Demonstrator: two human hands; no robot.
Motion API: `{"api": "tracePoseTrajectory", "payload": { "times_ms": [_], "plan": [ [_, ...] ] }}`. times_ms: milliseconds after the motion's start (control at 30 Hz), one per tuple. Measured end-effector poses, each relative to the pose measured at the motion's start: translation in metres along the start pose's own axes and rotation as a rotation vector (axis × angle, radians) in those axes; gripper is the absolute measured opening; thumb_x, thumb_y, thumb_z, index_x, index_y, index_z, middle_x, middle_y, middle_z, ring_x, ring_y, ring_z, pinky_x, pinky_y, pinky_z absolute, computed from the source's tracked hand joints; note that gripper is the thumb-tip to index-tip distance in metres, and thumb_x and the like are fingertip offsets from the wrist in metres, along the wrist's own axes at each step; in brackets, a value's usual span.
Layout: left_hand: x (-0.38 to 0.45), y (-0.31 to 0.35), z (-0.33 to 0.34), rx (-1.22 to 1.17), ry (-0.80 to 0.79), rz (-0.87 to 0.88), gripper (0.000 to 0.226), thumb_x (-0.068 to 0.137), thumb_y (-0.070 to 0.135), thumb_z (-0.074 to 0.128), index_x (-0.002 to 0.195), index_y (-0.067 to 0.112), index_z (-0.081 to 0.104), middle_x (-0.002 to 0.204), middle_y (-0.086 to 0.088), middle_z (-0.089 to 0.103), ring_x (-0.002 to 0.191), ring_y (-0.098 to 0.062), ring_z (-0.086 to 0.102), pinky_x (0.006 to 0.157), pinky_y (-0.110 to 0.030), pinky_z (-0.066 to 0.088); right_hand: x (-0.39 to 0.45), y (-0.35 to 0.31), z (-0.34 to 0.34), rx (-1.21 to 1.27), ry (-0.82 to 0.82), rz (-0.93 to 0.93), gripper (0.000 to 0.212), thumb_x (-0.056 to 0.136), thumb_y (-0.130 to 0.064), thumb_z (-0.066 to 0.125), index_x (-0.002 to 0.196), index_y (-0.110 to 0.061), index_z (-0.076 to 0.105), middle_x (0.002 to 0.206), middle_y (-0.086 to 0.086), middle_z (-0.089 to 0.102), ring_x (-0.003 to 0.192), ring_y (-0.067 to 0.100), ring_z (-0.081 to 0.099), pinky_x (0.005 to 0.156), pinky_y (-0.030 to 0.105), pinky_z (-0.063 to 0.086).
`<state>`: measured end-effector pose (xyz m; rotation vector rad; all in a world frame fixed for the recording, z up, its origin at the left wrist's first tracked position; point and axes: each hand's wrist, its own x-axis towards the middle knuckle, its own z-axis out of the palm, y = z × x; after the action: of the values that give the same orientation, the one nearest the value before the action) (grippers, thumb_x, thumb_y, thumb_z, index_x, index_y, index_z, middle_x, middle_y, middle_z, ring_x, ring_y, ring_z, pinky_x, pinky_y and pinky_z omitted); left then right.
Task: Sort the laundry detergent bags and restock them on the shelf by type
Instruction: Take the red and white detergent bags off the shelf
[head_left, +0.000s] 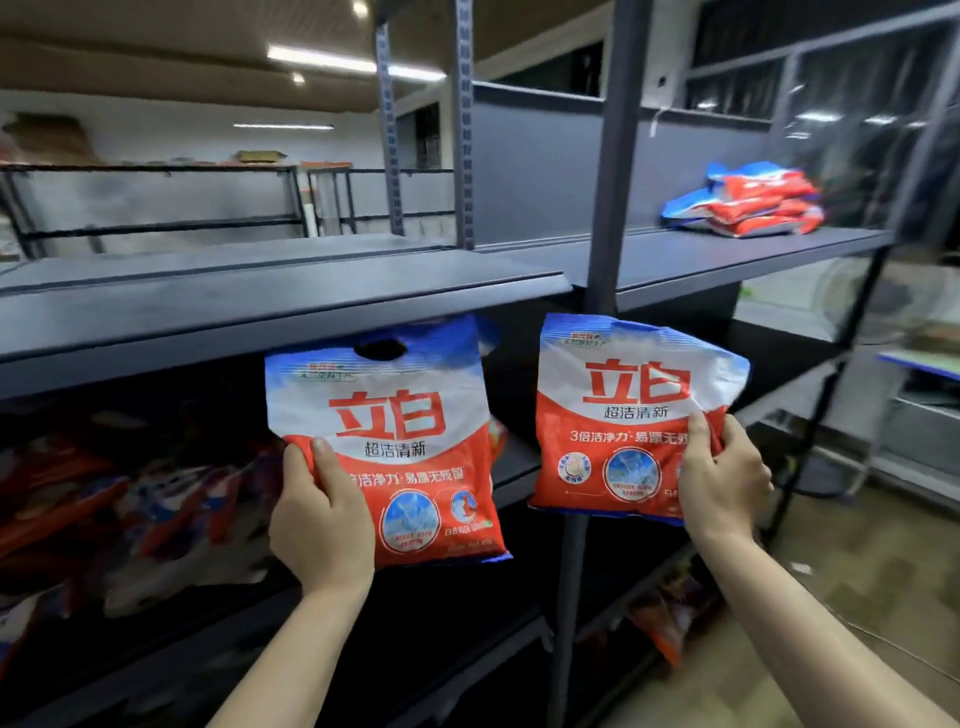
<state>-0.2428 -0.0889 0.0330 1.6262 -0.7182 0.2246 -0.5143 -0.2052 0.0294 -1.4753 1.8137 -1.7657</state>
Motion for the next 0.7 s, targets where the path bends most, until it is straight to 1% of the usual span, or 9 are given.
{"api": "tracePoseTrajectory", "payload": {
  "times_ms": [100, 200, 267, 367, 400, 467, 500, 633, 700],
  "plan": [
    [-0.020, 0.023, 0.022, -0.073, -0.065, 0.012, 0.032, 0.101, 0.033, 0.035, 0.095, 0.006, 0.051, 0.076, 0.000, 0.053, 0.063, -0.025, 0.050, 0.064, -0.031, 0.036, 0.025, 0.016, -0.025, -0.020, 0.110, 0.028, 0.033, 0.097, -0.039, 0.046, 0.095, -0.011, 0.063, 0.092, 0.015, 0.068, 0.089, 0.038, 0.061, 0.070, 0.036, 0.037],
    [-0.039, 0.049, 0.049, -0.157, -0.116, 0.062, 0.043, 0.095, 0.043, 0.030, 0.093, 0.007, 0.053, 0.073, -0.003, 0.058, 0.064, -0.030, 0.057, 0.063, -0.035, 0.044, 0.056, 0.037, -0.043, -0.045, 0.194, 0.055, 0.035, 0.096, -0.042, 0.045, 0.094, -0.011, 0.062, 0.097, 0.018, 0.069, 0.090, 0.040, 0.061, 0.076, 0.041, 0.044],
    [-0.052, 0.067, 0.073, -0.210, -0.132, 0.081, 0.047, 0.092, 0.045, 0.029, 0.095, 0.006, 0.055, 0.077, -0.008, 0.063, 0.066, -0.032, 0.058, 0.064, -0.037, 0.046, 0.081, 0.051, -0.054, -0.073, 0.228, 0.072, 0.037, 0.096, -0.043, 0.044, 0.096, -0.010, 0.060, 0.098, 0.018, 0.068, 0.091, 0.041, 0.060, 0.079, 0.044, 0.045],
    [-0.070, 0.102, 0.116, -0.267, -0.133, 0.089, 0.047, 0.093, 0.047, 0.028, 0.098, 0.009, 0.055, 0.083, -0.008, 0.065, 0.072, -0.032, 0.062, 0.068, -0.044, 0.051, 0.123, 0.072, -0.070, -0.069, 0.259, 0.066, 0.037, 0.097, -0.043, 0.043, 0.097, -0.011, 0.061, 0.098, 0.016, 0.069, 0.091, 0.040, 0.060, 0.077, 0.042, 0.044],
    [-0.076, 0.116, 0.132, -0.285, -0.130, 0.093, 0.046, 0.093, 0.046, 0.029, 0.097, 0.008, 0.055, 0.080, -0.005, 0.063, 0.069, -0.028, 0.061, 0.066, -0.040, 0.051, 0.138, 0.079, -0.074, -0.059, 0.272, 0.060, 0.037, 0.097, -0.043, 0.044, 0.097, -0.011, 0.061, 0.097, 0.016, 0.069, 0.090, 0.040, 0.060, 0.076, 0.041, 0.044],
    [-0.087, 0.143, 0.165, -0.294, -0.116, 0.101, 0.042, 0.097, 0.040, 0.033, 0.099, 0.005, 0.056, 0.076, 0.001, 0.056, 0.061, -0.020, 0.053, 0.059, -0.031, 0.042, 0.170, 0.095, -0.085, -0.063, 0.293, 0.050, 0.038, 0.096, -0.044, 0.043, 0.097, -0.011, 0.061, 0.097, 0.016, 0.069, 0.090, 0.039, 0.061, 0.077, 0.041, 0.044],
    [-0.092, 0.157, 0.182, -0.290, -0.112, 0.093, 0.039, 0.099, 0.037, 0.034, 0.101, 0.005, 0.056, 0.077, 0.001, 0.056, 0.062, -0.021, 0.051, 0.060, -0.030, 0.038, 0.187, 0.103, -0.091, -0.066, 0.299, 0.045, 0.039, 0.095, -0.046, 0.042, 0.097, -0.012, 0.061, 0.097, 0.015, 0.069, 0.090, 0.039, 0.061, 0.078, 0.042, 0.045],
    [-0.112, 0.205, 0.248, -0.299, -0.106, 0.071, 0.047, 0.093, 0.047, 0.027, 0.097, 0.009, 0.054, 0.085, -0.015, 0.067, 0.076, -0.037, 0.061, 0.071, -0.042, 0.048, 0.255, 0.137, -0.113, -0.059, 0.316, 0.023, 0.042, 0.093, -0.050, 0.040, 0.093, -0.013, 0.061, 0.094, 0.015, 0.069, 0.087, 0.038, 0.061, 0.073, 0.039, 0.044],
    [-0.121, 0.229, 0.279, -0.307, -0.092, 0.071, 0.045, 0.095, 0.043, 0.028, 0.095, 0.006, 0.054, 0.087, -0.016, 0.067, 0.078, -0.040, 0.060, 0.070, -0.038, 0.043, 0.289, 0.153, -0.123, -0.070, 0.317, 0.022, 0.044, 0.092, -0.052, 0.039, 0.093, -0.014, 0.060, 0.095, 0.015, 0.069, 0.087, 0.039, 0.061, 0.074, 0.040, 0.046]
  ]
}}
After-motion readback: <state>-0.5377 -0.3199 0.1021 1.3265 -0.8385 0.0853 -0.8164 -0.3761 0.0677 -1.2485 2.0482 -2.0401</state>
